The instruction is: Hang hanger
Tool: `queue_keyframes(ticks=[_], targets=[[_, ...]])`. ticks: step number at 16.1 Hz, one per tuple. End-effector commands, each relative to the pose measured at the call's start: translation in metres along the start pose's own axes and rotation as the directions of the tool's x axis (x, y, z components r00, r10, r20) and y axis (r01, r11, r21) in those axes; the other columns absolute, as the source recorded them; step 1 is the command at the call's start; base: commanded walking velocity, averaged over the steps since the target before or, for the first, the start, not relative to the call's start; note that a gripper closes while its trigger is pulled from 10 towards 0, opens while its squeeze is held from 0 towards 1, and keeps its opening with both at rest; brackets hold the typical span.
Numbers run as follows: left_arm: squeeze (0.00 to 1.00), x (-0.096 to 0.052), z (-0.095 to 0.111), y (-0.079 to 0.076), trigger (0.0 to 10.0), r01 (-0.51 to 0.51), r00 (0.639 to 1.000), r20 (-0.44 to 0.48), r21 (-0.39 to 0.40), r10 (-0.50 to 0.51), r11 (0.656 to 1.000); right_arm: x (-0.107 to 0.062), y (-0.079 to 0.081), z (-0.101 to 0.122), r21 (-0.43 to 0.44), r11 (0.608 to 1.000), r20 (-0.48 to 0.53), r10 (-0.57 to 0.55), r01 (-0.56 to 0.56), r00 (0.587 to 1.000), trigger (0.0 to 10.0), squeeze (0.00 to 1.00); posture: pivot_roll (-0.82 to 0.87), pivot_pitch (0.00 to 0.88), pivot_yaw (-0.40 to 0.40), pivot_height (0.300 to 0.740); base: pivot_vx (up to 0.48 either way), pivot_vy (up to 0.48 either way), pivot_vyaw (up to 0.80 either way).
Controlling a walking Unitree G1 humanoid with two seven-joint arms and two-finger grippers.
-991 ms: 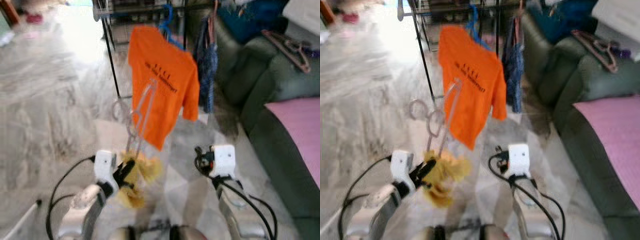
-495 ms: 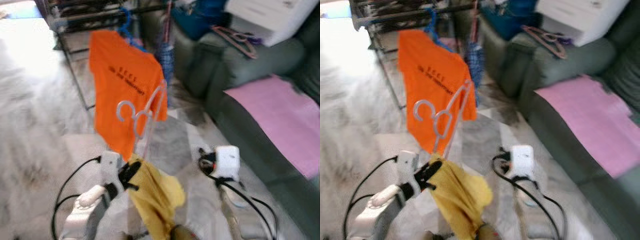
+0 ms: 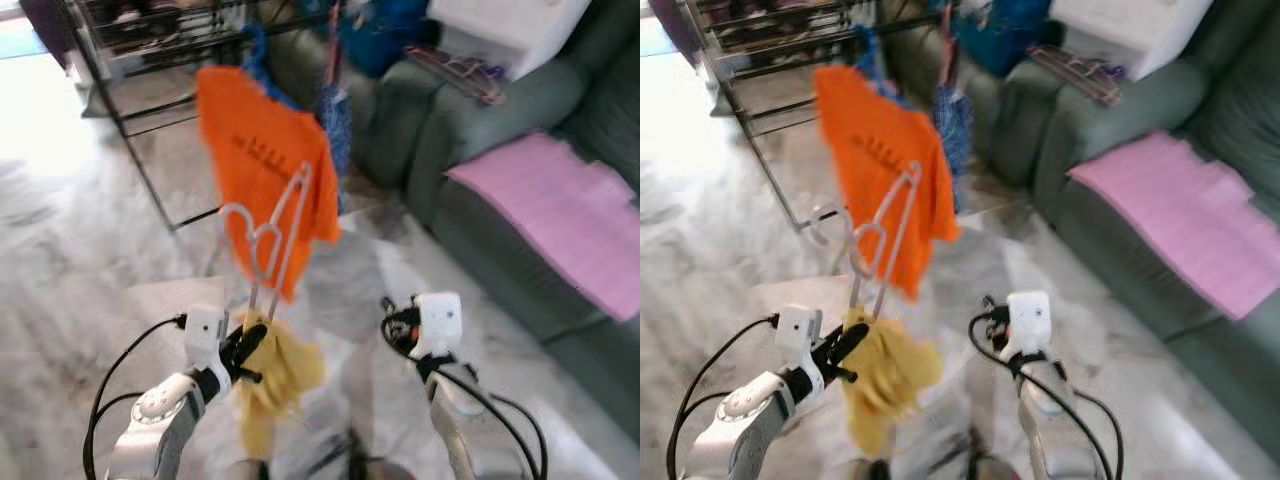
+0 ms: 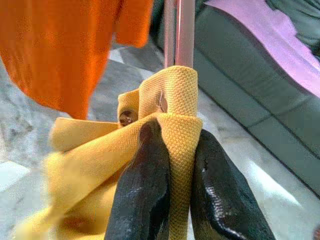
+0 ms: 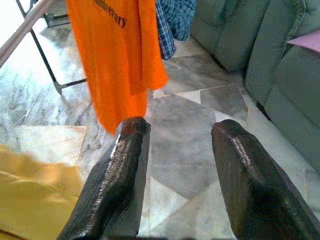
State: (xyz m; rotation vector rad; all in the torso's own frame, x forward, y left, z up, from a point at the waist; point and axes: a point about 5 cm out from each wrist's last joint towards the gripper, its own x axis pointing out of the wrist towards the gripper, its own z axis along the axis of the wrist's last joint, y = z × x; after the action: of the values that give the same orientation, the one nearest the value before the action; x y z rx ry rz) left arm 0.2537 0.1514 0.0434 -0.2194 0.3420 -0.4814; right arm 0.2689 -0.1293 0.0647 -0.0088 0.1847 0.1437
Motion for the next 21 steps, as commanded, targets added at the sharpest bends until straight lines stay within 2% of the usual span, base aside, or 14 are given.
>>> queue_keyframes(ticks=[1,4,6,8,9,10,11,12,13,14,16,17,18,21], targets=[[0.00,0.003,0.003,-0.009,10.0,0.065,0.998,0.016,0.045,-0.066,0.997,-0.004,-0.008,-0.007,-0.013,1.000,-0.029,-0.021,0.020,0.999,10.0,0.00,-0.12,0.185,-0.025,0.740,0.000,0.000,0.00],[0.00,0.003,0.008,-0.007,10.0,0.103,0.994,0.021,0.084,-0.105,0.991,-0.006,-0.004,-0.008,-0.016,1.000,-0.030,0.010,-0.010,0.999,10.0,0.00,-0.12,0.191,-0.024,0.740,0.000,0.000,0.00],[0.00,0.004,0.016,-0.009,10.0,0.168,0.984,0.037,0.119,-0.174,0.979,-0.007,-0.003,-0.009,-0.006,1.000,-0.033,0.025,-0.026,0.999,10.0,0.00,-0.12,0.191,-0.024,0.740,0.000,0.000,0.00],[0.00,0.005,0.037,-0.008,10.0,0.261,0.960,0.035,0.234,-0.277,0.936,-0.010,-0.007,-0.010,-0.052,0.996,-0.038,0.070,-0.072,0.997,10.0,0.00,-0.12,0.193,-0.027,0.740,0.000,0.000,0.00],[0.00,0.006,0.045,-0.006,10.0,0.274,0.955,0.036,0.268,-0.294,0.924,-0.010,-0.009,-0.010,-0.054,0.995,-0.038,0.082,-0.084,0.996,10.0,0.00,-0.12,0.193,-0.027,0.740,0.000,0.000,0.00],[0.00,0.006,0.059,-0.004,10.0,0.323,0.936,0.042,0.291,-0.349,0.901,-0.011,-0.013,-0.009,-0.096,0.987,-0.042,0.124,-0.128,0.991,10.0,0.00,-0.12,0.194,-0.028,0.740,0.000,0.000,0.00],[0.00,0.004,0.082,-0.003,10.0,0.437,0.885,0.036,0.285,-0.465,0.853,-0.011,-0.020,-0.006,-0.129,0.973,-0.054,0.187,-0.192,0.981,10.0,0.00,-0.12,0.195,-0.025,0.740,0.000,0.000,0.00],[0.00,0.003,0.087,-0.003,10.0,0.458,0.874,0.027,0.285,-0.485,0.842,-0.011,-0.022,-0.006,-0.133,0.969,-0.059,0.200,-0.206,0.978,10.0,0.00,-0.12,0.195,-0.025,0.740,0.000,0.000,0.00],[0.00,0.000,0.102,-0.003,10.0,0.533,0.831,-0.020,0.314,-0.556,0.785,-0.009,-0.029,-0.001,-0.144,0.956,-0.066,0.250,-0.257,0.966,10.0,0.00,-0.13,0.194,-0.022,0.740,0.000,0.000,0.00],[0.00,-0.006,0.112,-0.007,10.0,0.624,0.769,-0.069,0.298,-0.636,0.722,-0.008,-0.034,0.003,-0.154,0.941,-0.074,0.293,-0.301,0.953,10.0,0.00,-0.13,0.194,-0.022,0.740,0.000,0.000,0.00],[0.00,-0.018,0.128,-0.015,10.0,0.771,0.627,-0.179,0.279,-0.758,0.572,-0.009,-0.043,0.017,-0.147,0.902,-0.066,0.401,-0.406,0.914,10.0,0.00,-0.13,0.191,-0.019,0.740,0.000,0.000,0.00],[0.00,-0.019,0.129,-0.016,10.0,0.782,0.614,-0.185,0.269,-0.767,0.562,-0.009,-0.043,0.019,-0.141,0.897,-0.065,0.415,-0.420,0.908,10.0,0.00,-0.13,0.188,-0.014,0.740,0.000,0.000,0.00],[0.00,-0.020,0.131,-0.017,10.0,0.805,0.586,-0.212,0.264,-0.782,0.532,-0.011,-0.044,0.021,-0.131,0.878,-0.069,0.456,-0.461,0.888,10.0,0.00,-0.13,0.187,-0.012,0.740,0.000,0.000,0.00],[0.00,-0.023,0.135,-0.023,10.0,0.845,0.529,-0.241,0.240,-0.814,0.478,-0.020,-0.039,0.026,-0.059,0.800,-0.072,0.593,-0.597,0.802,10.0,0.00,-0.13,0.188,-0.004,0.740,0.000,0.000,0.00]])
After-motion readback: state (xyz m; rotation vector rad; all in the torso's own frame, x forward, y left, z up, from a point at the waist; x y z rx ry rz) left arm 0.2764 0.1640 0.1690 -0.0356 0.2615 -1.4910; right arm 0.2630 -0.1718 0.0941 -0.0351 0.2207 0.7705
